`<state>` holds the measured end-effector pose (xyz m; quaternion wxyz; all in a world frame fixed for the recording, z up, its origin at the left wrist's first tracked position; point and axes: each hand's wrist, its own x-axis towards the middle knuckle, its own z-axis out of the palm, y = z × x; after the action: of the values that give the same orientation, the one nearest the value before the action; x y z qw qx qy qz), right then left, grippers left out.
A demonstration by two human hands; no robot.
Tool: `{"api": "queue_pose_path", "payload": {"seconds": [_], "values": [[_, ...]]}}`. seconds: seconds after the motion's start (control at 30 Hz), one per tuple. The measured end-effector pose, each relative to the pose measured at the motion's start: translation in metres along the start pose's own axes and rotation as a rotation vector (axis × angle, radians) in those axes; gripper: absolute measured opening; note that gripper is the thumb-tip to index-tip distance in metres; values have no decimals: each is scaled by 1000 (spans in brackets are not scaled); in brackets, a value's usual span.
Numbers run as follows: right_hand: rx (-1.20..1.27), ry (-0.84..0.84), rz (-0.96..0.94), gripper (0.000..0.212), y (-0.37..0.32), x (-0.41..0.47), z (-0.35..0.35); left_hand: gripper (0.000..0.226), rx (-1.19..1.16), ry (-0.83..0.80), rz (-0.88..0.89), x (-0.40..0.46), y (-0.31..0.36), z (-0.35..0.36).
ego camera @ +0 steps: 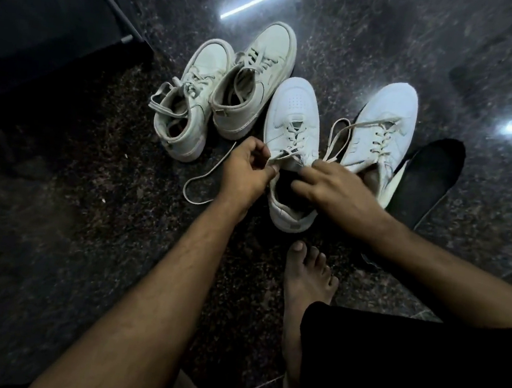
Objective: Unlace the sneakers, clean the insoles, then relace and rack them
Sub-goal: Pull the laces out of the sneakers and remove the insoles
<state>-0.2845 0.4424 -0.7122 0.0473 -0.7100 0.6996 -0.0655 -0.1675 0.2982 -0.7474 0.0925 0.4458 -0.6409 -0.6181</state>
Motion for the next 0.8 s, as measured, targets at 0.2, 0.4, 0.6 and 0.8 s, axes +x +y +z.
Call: {"api": "queue_pose_path", "payload": {"seconds": [0.2,0.4,0.6,0.8], "values": [[-145,-178,195,46,-13,30,14,15,128,71,197,-6,-7,1],[-260,-310,171,30,-9,22,4,19,-3,38,66,-4,-11,-2],[-333,-239,282,32,-18,20,15,19,-83,0,21,-5,-12,-4],[-330,-9,128,29,7,9,12,29,100,68,179,-7,-9,-2]]}}
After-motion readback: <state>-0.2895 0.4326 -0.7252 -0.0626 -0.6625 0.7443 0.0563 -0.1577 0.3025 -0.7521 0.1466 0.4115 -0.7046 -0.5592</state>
